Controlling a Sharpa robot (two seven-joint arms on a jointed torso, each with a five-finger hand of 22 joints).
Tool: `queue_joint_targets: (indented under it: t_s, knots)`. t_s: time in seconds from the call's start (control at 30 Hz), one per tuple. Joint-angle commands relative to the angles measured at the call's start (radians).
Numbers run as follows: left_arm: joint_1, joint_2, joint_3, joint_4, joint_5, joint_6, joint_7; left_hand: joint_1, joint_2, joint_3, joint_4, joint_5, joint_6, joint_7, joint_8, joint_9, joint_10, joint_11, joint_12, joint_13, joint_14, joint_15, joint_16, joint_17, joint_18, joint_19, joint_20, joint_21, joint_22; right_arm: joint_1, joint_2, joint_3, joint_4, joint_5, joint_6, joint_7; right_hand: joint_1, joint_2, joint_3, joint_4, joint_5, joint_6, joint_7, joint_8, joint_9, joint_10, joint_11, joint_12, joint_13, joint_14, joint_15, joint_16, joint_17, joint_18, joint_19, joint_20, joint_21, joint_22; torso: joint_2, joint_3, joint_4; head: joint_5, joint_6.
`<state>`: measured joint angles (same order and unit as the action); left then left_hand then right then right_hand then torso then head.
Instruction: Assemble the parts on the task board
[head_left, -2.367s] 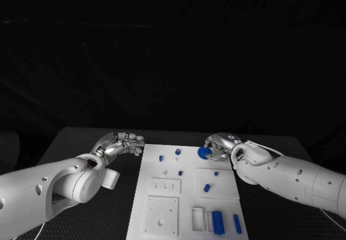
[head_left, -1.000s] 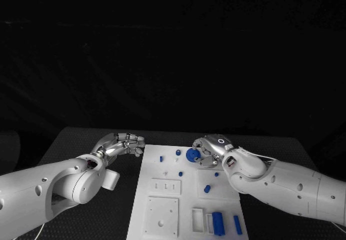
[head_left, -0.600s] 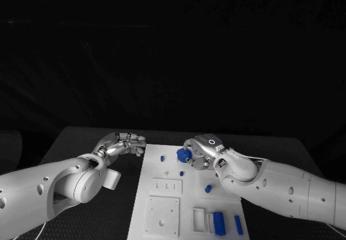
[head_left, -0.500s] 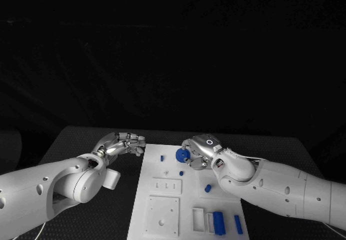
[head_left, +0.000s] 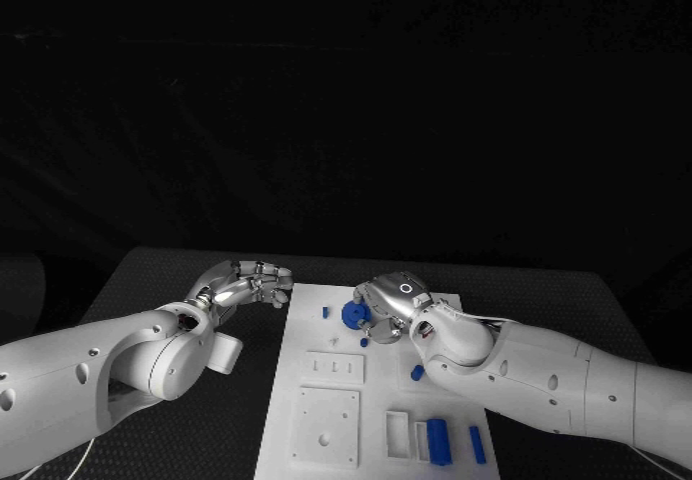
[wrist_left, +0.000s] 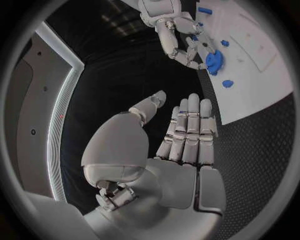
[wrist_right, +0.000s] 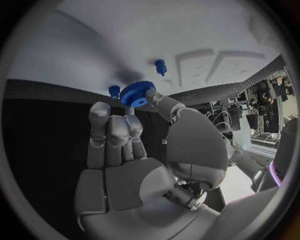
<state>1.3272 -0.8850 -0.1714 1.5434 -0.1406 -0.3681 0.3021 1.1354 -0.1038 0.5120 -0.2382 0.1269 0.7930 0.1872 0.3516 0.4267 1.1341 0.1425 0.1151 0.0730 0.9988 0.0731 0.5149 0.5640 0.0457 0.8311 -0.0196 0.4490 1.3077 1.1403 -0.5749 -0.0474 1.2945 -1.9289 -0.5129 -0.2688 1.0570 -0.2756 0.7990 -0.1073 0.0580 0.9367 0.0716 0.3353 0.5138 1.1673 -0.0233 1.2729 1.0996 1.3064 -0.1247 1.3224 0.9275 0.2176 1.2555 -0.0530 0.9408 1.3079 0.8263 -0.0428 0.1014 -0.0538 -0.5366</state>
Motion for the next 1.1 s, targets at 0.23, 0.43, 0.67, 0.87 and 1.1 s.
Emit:
queue_joint_targets:
  t_s: [0.23, 0.43, 0.67, 0.87, 1.1]
  knots:
    - [0.001, 0.000, 0.001, 0.005, -0.008, 0.013, 0.006, -0.009, 0.000, 0.002, -0.007, -0.001, -0.002, 0.001, -0.005, 0.002, -0.003, 0.003, -0.006, -0.001, 0.002, 0.005, -0.006, 0.001, 0.019, -0.007, -0.003, 0.003, 0.020, -0.006, 0.020, 0.000, -0.027, -0.023, 0.014, -0.009, 0.002, -0.011, 0.007, 0.001, -0.003, 0.100, 0.016, -0.004, 0.001, -0.005, 0.000, -0.010, -0.006, -0.001, -0.005, -0.007, 0.002, 0.044, -0.003, -0.004, 0.005, 0.017, 0.000, 0.0017, -0.0026, 0.005, -0.004]
    - [0.001, -0.001, 0.001, 0.006, -0.008, 0.013, 0.005, -0.009, 0.000, 0.002, -0.007, -0.001, -0.002, 0.001, -0.005, 0.002, -0.003, 0.003, -0.006, -0.001, 0.002, 0.005, -0.007, 0.002, 0.019, -0.007, -0.002, 0.003, 0.020, -0.006, 0.032, 0.000, -0.049, -0.038, 0.012, -0.007, 0.004, -0.013, 0.008, -0.001, -0.003, 0.095, 0.018, -0.008, 0.001, -0.017, 0.001, -0.020, -0.018, -0.002, -0.004, -0.009, 0.002, 0.044, -0.006, -0.004, 0.004, 0.017, -0.001, 0.0025, -0.0031, 0.005, -0.001]
    - [0.002, -0.001, 0.001, 0.005, -0.008, 0.013, 0.004, -0.009, -0.001, 0.002, -0.007, -0.001, -0.002, 0.001, -0.006, 0.002, -0.003, 0.003, -0.006, -0.001, 0.002, 0.005, -0.007, 0.002, 0.019, -0.007, -0.002, 0.004, 0.020, -0.006, 0.036, 0.000, -0.054, -0.037, 0.009, -0.010, 0.005, -0.014, 0.009, -0.002, -0.004, 0.094, 0.019, -0.009, 0.001, -0.020, 0.002, -0.024, -0.021, -0.002, -0.003, -0.011, 0.002, 0.044, -0.007, -0.003, 0.003, 0.017, -0.001, 0.0035, -0.0025, 0.006, -0.002]
    - [0.002, 0.001, 0.001, 0.005, -0.008, 0.014, 0.004, -0.009, -0.001, 0.002, -0.007, -0.001, -0.002, 0.001, -0.006, 0.002, -0.003, 0.003, -0.006, -0.001, 0.002, 0.005, -0.008, 0.003, 0.019, -0.008, -0.002, 0.004, 0.020, -0.006, 0.046, 0.000, -0.054, -0.033, 0.020, -0.009, 0.005, -0.016, 0.009, -0.003, -0.005, 0.090, 0.020, -0.012, 0.000, -0.026, 0.004, -0.030, -0.028, -0.002, -0.002, -0.012, 0.001, 0.044, -0.008, -0.002, 0.002, 0.016, 0.000, 0.0045, -0.0039, 0.010, -0.001]
    - [0.002, 0.003, 0.001, 0.003, -0.009, 0.015, 0.002, -0.009, -0.001, 0.002, -0.007, -0.001, -0.003, 0.001, -0.006, 0.002, -0.003, 0.003, -0.006, -0.001, 0.002, 0.005, -0.008, 0.003, 0.019, -0.008, -0.002, 0.004, 0.020, -0.006, 0.050, -0.001, -0.061, -0.013, 0.058, -0.001, -0.003, -0.019, -0.006, -0.015, -0.006, 0.064, 0.030, -0.030, -0.007, -0.035, 0.013, -0.042, -0.038, -0.002, 0.007, -0.018, 0.002, 0.044, -0.015, 0.002, 0.001, 0.017, -0.001, 0.0044, -0.0033, 0.009, -0.003]
